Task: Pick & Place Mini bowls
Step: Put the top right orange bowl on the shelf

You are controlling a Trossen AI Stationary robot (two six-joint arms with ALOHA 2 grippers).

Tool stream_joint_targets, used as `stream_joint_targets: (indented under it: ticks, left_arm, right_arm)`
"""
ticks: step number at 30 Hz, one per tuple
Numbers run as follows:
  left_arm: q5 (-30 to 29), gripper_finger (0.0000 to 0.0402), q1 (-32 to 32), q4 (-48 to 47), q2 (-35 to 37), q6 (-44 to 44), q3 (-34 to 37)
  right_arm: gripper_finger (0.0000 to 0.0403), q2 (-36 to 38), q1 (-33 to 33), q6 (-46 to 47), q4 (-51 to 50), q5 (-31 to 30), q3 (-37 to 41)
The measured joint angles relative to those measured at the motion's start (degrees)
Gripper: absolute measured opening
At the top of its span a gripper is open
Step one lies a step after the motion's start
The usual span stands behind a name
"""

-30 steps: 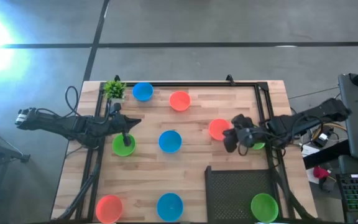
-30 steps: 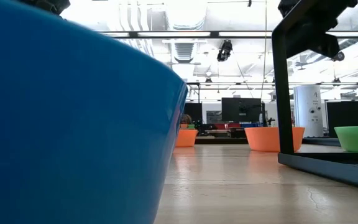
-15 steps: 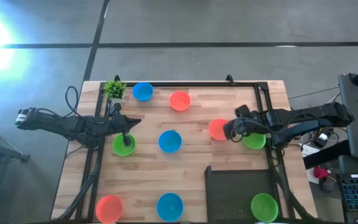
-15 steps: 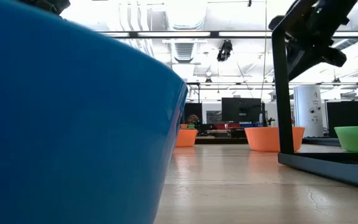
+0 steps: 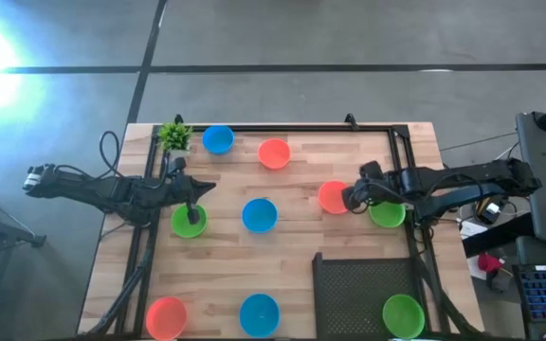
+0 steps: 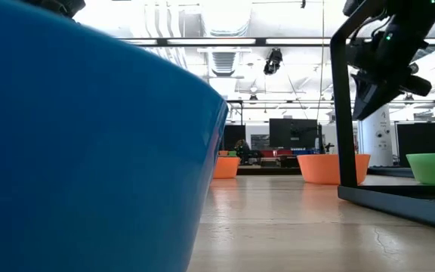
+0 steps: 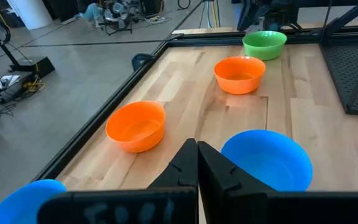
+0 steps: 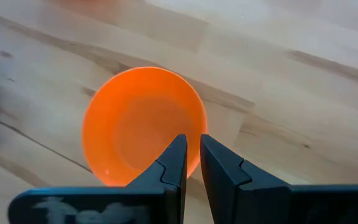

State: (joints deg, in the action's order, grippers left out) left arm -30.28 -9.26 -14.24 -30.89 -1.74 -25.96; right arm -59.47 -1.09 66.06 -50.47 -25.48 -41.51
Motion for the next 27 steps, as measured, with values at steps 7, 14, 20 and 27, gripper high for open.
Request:
stream_joint_targets:
  ticks: [7,14,20,27]
  left_arm:
    - [0.00,0.0000,0.00,0.00,-0.01,0.00,0.00]
    - [0.02,0.0000,0.01,0.00,-0.02,0.00,0.00]
    - [0.03,0.0000,0.01,0.02,0.00,0.01,0.00]
    - [0.04,0.0000,0.00,0.02,-0.02,0.00,0.00]
  right_arm:
    - [0.0043,0.01,0.44,1.20,0.32,0.10,2.77]
    - [0.0043,0.01,1.04,0.48,6.57,0.04,5.54]
    - [0.0043,0.01,2.59,-0.41,8.19,0.00,7.29]
    - [0.0043,0.01,4.36,-2.51,14.05,1.04,10.47]
